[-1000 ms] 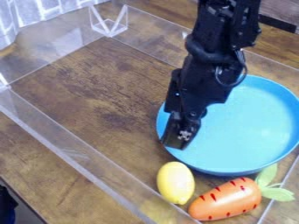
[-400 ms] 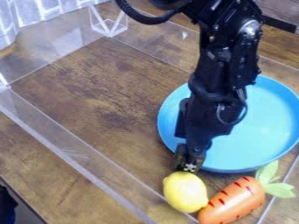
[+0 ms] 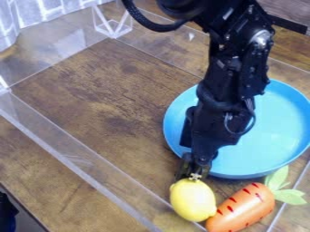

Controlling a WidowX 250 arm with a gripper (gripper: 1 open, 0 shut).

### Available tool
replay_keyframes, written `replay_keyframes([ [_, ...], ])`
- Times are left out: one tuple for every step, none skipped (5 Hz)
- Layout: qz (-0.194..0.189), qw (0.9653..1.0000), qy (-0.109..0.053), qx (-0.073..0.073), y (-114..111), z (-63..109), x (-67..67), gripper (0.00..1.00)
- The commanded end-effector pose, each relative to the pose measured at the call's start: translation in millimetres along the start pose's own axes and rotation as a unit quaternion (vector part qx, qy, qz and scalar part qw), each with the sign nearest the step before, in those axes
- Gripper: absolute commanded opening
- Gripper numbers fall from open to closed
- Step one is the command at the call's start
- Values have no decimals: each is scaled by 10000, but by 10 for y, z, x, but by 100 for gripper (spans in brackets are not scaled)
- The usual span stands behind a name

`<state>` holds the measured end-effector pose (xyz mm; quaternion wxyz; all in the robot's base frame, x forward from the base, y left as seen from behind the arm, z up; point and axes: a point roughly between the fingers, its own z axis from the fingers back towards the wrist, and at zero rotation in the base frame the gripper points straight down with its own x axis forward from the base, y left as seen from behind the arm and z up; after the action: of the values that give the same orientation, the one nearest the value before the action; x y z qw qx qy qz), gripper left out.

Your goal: Move the carrot to the right side

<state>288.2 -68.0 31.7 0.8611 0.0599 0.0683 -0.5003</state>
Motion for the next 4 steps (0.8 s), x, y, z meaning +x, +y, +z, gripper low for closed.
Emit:
replay_keyframes([
  [-103, 9997, -140, 174, 105, 141, 53, 100],
  [-279, 9994, -119, 187, 72, 157, 144, 100],
  [-418, 9989, -114, 182, 41, 183, 221, 100],
  [-518, 9984, -126, 180, 26, 270, 352, 100],
])
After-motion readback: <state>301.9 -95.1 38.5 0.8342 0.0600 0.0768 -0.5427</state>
